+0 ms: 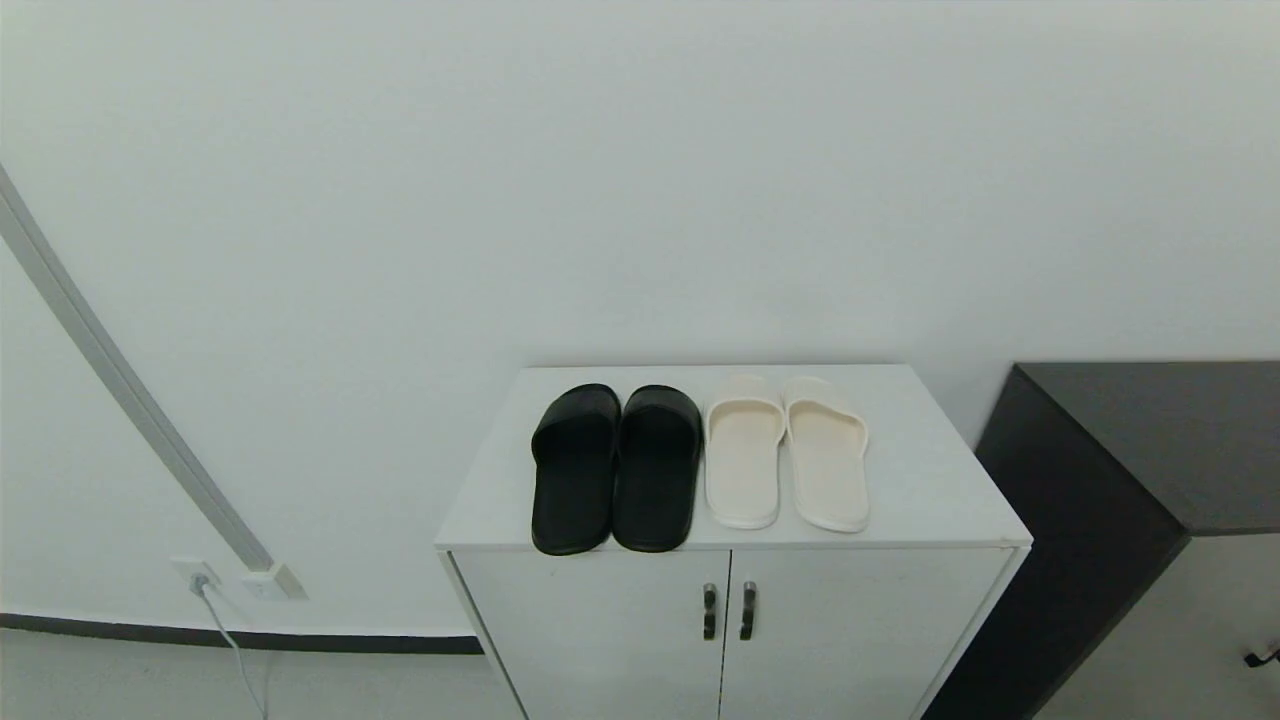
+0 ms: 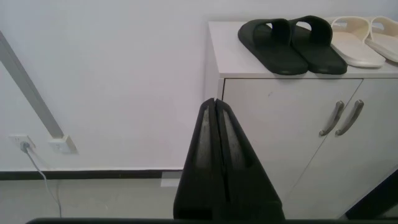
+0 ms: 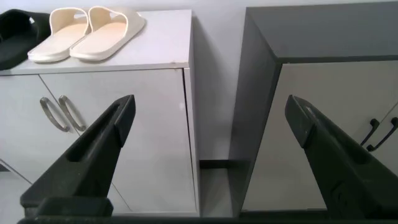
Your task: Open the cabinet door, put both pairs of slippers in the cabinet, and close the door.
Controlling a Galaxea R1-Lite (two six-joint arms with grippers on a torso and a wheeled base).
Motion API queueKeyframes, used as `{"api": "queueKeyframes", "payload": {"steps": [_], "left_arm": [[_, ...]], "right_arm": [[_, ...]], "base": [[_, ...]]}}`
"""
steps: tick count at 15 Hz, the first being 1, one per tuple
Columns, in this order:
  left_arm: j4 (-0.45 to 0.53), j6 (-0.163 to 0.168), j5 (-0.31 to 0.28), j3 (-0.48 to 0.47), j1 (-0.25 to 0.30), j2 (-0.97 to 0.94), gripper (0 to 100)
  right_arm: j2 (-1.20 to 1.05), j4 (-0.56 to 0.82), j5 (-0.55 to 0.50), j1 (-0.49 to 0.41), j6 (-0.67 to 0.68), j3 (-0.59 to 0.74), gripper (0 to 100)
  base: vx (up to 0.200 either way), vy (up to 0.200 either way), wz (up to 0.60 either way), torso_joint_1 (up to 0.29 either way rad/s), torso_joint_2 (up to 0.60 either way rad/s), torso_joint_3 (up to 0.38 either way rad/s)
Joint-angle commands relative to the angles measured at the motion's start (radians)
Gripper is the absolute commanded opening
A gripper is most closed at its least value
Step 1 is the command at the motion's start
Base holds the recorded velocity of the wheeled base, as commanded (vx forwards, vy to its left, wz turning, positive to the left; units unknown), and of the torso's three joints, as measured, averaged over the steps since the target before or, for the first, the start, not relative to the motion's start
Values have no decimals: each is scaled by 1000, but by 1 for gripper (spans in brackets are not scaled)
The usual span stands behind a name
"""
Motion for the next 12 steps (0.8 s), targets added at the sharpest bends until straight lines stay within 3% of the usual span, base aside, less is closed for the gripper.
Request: {"api": "queueKeyframes", "payload": {"steps": [1,3,5,6,9,12], "left_arm": [[0,-2,1,0,0,0,0],[0,-2,1,0,0,0,0],[0,-2,1,0,0,0,0],[0,-2,1,0,0,0,0],[0,0,1,0,0,0,0],[0,0,0,0,0,0,0]], "right_arm": [[1,-1,0,0,0,0,100],[1,-29,-3,0,25,-11,100],[77,-50,-9,20,155,-206,100],[157,42,-1,35,126,-255,100],[275,63,85,48,44,-195,100],[461,-73,111,66,43,-199,100]], "base": [[0,0,0,0,0,0],[0,0,0,0,0,0],[0,0,0,0,0,0],[0,0,0,0,0,0],[0,0,0,0,0,0],[0,0,0,0,0,0]]}}
